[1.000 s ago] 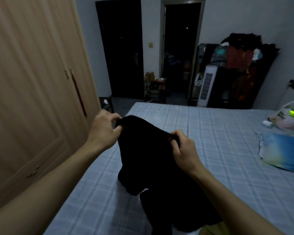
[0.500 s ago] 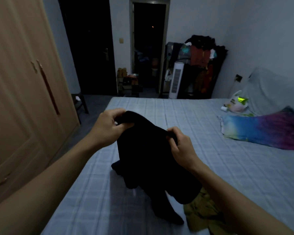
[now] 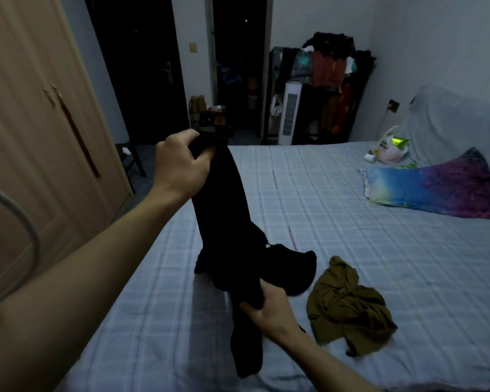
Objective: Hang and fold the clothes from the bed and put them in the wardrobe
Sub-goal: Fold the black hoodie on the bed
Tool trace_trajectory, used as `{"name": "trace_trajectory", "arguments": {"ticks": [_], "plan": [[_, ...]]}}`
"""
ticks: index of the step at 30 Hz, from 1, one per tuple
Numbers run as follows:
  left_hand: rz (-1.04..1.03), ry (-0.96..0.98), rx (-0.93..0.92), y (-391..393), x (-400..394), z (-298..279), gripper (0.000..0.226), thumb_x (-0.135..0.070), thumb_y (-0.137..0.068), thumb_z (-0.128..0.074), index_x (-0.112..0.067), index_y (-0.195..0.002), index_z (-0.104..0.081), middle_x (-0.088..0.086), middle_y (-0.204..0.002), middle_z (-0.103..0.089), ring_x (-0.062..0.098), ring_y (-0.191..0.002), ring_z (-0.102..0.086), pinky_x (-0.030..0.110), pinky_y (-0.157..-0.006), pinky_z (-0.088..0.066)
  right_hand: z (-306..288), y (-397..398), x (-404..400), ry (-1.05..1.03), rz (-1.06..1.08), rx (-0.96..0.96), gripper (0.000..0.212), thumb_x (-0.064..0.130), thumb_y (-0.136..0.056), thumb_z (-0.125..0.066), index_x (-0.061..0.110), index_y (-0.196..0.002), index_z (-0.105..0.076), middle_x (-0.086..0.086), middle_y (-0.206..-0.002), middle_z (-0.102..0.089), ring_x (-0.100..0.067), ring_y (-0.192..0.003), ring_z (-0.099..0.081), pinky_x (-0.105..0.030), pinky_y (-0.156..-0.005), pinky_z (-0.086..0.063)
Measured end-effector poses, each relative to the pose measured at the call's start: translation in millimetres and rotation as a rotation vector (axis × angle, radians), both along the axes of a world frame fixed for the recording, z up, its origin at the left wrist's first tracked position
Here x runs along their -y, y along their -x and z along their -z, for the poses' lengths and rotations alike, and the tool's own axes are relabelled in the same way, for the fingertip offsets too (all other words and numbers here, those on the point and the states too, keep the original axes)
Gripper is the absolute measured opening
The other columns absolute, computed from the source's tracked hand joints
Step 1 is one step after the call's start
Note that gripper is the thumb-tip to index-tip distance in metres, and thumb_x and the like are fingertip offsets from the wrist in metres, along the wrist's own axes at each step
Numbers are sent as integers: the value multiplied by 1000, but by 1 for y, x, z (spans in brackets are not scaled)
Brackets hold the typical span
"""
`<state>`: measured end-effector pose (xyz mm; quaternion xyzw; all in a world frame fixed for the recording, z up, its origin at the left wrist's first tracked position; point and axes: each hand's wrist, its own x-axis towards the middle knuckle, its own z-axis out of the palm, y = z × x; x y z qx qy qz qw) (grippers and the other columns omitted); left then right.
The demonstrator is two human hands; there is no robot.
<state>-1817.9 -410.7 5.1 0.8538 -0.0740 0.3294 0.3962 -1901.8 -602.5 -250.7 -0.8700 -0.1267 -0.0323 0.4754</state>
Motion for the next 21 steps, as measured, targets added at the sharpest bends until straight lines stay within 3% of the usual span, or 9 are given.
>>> {"name": "trace_trajectory", "arguments": {"ticks": [4,8,10,12,13,18,21], "plan": [[-84,15,15,2,-22,-2,15,-22,-91,-70,-9,-85,-67,-1,-72,-60,-3,-60,-51,3,-48,-32,12,8,-7,120,58,-52,19,19,-81,-64,18,-100,-67,4,-93,-70,-12,-88,-66,-20,-72,-46],[-132,43,8,7,-54,6,9,-22,-92,-69,-17,-86,-64,-3,-73,-58,4,-62,-52,5,-53,-34,3,-6,27,210,182,-79,26,6,-83,-54,15,-106,-62,-7,-96,-70,-27,-89,-65,-31,-71,-49],[-143,83,1,5,-76,15,9,-23,-91,-69,-14,-91,-69,2,-80,-65,18,-73,-62,23,-64,-48,-18,-19,53,262,268,-57,26,4,-81,-51,15,-104,-59,-8,-89,-67,-32,-83,-63,-35,-67,-49],[-151,129,-10,4,-93,24,15,-25,-90,-68,-11,-96,-72,10,-87,-70,26,-82,-66,40,-71,-53,-49,-33,80,306,328,-13,16,1,-83,-50,12,-93,-55,-6,-78,-59,-30,-73,-57,-34,-60,-41],[-153,155,-10,4,-99,28,16,-25,-89,-69,-11,-97,-72,12,-89,-71,25,-81,-65,42,-72,-53,-66,-39,91,329,355,15,13,1,-83,-51,11,-90,-55,-5,-77,-57,-28,-72,-55,-33,-60,-38],[-101,265,-3,16,-105,32,3,-16,-92,-68,-17,-95,-68,11,-90,-68,19,-81,-61,41,-74,-53,-134,-50,123,392,439,220,17,0,-78,-56,16,-84,-60,-2,-75,-58,-22,-71,-54,-29,-62,-33],[-87,303,21,26,-111,24,13,-18,-91,-70,-29,-85,-67,12,-90,-68,19,-80,-60,44,-70,-52,-171,-49,134,397,444,367,17,1,-75,-55,10,-86,-65,-13,-79,-68,-29,-74,-61,-30,-63,-37]]}}
